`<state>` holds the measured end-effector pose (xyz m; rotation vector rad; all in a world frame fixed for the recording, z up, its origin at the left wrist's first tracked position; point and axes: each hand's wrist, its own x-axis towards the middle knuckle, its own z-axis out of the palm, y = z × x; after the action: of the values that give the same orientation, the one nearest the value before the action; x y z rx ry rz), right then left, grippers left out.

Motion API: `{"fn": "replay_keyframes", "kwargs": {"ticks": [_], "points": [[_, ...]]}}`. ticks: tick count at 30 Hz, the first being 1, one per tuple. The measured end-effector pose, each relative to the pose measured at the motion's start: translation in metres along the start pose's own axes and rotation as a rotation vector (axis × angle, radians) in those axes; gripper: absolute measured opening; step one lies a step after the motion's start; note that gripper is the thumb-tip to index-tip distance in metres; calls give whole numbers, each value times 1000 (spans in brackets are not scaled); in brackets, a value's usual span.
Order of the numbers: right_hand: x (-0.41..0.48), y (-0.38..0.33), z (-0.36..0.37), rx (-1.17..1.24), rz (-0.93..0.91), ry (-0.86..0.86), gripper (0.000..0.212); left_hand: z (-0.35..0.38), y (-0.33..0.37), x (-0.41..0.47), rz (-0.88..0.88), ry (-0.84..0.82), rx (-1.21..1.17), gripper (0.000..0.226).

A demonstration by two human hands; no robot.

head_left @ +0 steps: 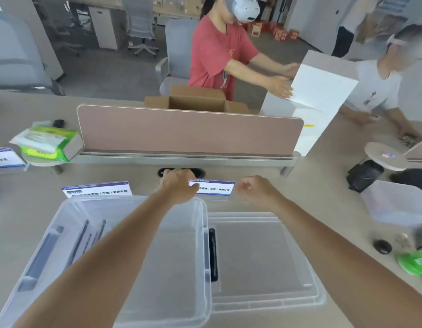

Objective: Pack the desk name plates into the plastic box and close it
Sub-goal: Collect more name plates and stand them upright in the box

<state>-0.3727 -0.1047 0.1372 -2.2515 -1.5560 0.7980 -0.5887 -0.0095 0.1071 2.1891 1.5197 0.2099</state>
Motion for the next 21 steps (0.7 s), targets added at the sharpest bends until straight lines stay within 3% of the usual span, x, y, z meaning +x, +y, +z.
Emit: {"fn": "replay_keyframes", "kwargs": {"ticks": [7,14,21], "points": [[89,35,19,-29,-58,-52,28,26,-3,80,-117,-107,119,49],[164,63,57,-269,-102,-178,49,57,-23,143,-158,-434,359,63],[191,70,79,-467,-243,-218,15,89,-27,169,-143,-554,377,51]]}}
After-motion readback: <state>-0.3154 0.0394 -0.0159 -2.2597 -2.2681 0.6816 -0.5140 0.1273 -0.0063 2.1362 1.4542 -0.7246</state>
